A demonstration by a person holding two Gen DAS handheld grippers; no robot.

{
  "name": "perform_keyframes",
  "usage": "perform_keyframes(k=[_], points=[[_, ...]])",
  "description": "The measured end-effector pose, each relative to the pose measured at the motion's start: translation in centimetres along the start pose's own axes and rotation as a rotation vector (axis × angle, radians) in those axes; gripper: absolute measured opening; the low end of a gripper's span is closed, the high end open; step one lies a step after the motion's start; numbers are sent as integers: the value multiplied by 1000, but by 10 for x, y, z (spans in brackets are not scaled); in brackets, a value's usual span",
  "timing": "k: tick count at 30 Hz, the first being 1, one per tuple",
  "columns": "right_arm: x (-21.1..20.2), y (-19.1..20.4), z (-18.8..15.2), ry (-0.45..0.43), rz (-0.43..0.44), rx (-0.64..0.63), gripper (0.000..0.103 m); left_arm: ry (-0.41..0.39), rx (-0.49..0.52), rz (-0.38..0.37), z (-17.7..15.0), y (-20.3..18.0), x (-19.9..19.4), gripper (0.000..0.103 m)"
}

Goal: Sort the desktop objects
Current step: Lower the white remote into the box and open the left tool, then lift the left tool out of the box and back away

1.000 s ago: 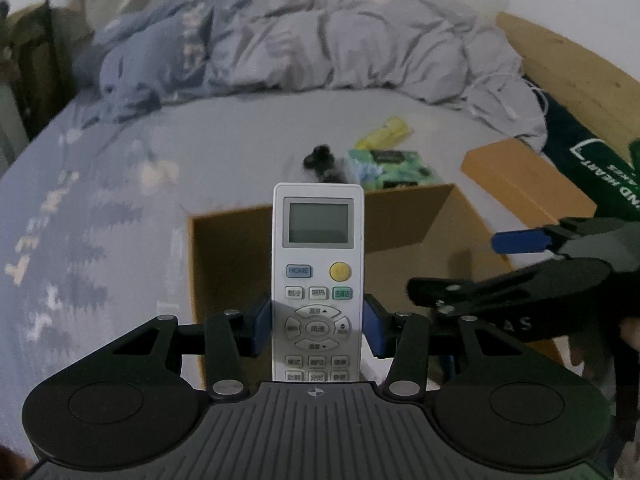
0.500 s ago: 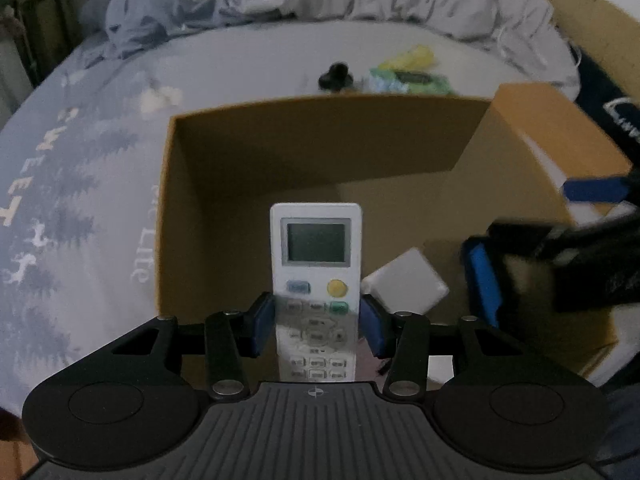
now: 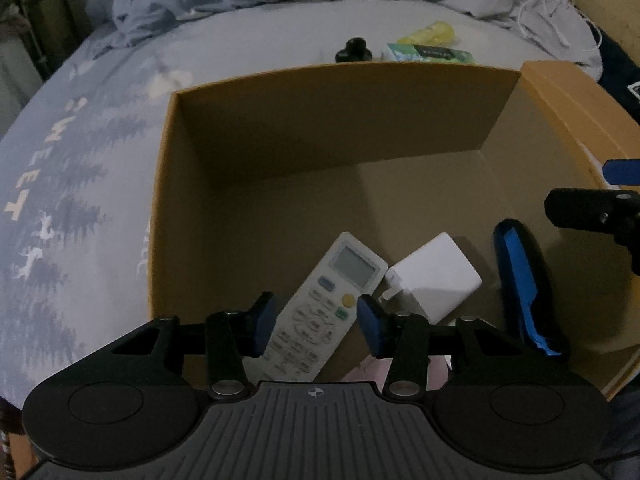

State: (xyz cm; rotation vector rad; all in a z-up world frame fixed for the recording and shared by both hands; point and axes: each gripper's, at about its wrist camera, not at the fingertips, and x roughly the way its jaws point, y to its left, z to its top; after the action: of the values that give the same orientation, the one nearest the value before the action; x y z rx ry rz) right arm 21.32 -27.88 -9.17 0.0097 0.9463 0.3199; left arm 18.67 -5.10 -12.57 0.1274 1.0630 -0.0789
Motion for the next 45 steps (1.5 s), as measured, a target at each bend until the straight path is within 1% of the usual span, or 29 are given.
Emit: perform_keyframes(k=[5, 7, 8, 9, 11, 13, 17, 22, 30, 39, 45], points=[[-1, 0, -1, 0, 0, -3, 103, -19, -1, -1, -2, -2, -4, 48], [-2, 0, -1, -5, 1, -2, 103, -36, -1, -7, -2, -3, -9, 43], [-2, 0, -1, -7, 1, -1, 103, -40, 4, -13, -2, -4, -11, 30], [-2, 0, -1, -8, 3, 1, 103, -45, 9, -20, -2, -5, -13, 16], [-2, 0, 0, -11, 5, 2, 103, -54, 19, -33, -2, -6, -18, 5], [-1, 1, 0, -12, 7, -1, 103, -70, 17, -35, -3, -6, -21, 1], [-1, 3, 1, -16, 9, -8, 103, -102, 15, -39, -4, -5, -26, 1], [0, 4, 1, -20, 10, -9, 103, -106, 4, -65, -3, 2, -29, 1], [3, 3, 7, -32, 8, 11, 103, -144, -28, -94, -2, 9, -40, 1], [8, 15, 11, -46, 34, -7, 103, -200, -26, -91, -3, 22, -60, 1], [10, 21, 12, -54, 27, -20, 103, -210, -47, -92, -8, 35, -70, 1]])
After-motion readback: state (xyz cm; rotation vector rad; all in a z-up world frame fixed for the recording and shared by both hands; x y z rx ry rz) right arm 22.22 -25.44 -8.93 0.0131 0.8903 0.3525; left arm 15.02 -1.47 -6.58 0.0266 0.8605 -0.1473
